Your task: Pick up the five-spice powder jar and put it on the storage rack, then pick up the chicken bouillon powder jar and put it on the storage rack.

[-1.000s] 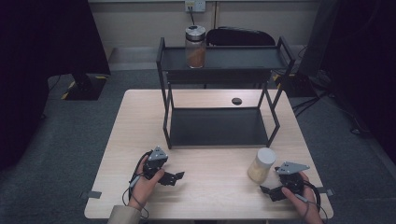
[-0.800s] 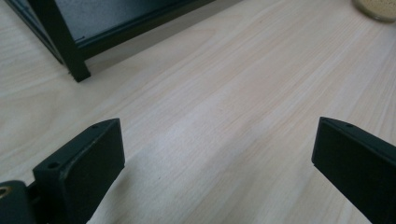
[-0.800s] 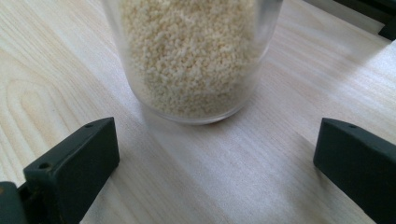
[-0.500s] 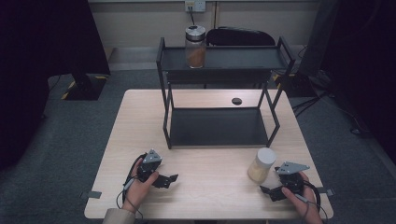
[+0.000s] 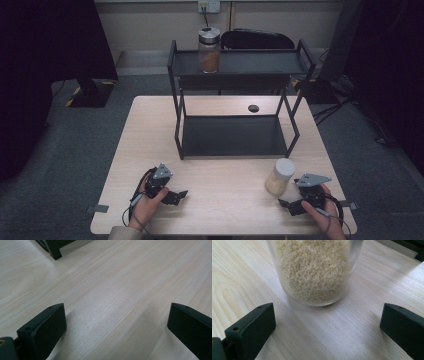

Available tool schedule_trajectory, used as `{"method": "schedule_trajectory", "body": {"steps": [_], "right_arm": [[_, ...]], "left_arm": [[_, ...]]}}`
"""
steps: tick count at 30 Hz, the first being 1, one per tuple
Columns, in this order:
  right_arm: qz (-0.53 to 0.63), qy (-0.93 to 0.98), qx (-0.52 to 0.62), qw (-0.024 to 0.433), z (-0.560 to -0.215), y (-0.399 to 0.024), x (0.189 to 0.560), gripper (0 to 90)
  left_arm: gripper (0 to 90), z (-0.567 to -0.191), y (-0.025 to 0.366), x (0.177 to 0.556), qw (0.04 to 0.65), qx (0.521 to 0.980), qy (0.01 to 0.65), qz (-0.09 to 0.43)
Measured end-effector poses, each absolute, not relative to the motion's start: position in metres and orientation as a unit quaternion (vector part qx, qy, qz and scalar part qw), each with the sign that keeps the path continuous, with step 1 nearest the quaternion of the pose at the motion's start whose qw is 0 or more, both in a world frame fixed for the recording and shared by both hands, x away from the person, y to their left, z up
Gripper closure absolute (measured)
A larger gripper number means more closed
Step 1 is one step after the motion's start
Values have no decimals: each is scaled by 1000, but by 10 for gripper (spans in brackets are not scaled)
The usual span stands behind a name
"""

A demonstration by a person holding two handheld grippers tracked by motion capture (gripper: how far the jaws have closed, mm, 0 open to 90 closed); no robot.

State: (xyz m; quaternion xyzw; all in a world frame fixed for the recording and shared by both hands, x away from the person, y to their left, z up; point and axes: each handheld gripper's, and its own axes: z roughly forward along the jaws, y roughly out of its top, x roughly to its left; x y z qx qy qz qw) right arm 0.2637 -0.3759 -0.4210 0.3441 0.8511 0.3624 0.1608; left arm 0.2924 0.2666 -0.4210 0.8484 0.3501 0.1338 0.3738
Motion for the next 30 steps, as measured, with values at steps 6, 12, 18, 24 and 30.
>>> {"method": "schedule_trajectory", "body": {"steps": [6, 12, 18, 24, 30], "right_arm": [[362, 851, 344, 161, -421, -376, 264, 0], [362, 851, 344, 161, -421, -376, 264, 0], [362, 851, 345, 161, -421, -376, 264, 0], [362, 851, 345, 160, -420, -376, 264, 0], [361, 853, 343, 155, -419, -377, 266, 0]], "left_arm": [[0, -423, 265, 289, 368, 856, 331, 148], [0, -423, 265, 289, 369, 856, 331, 148], [0, -424, 265, 289, 369, 856, 331, 148], [0, -423, 265, 289, 369, 856, 331, 148], [0, -423, 265, 289, 369, 856, 331, 148]]}}
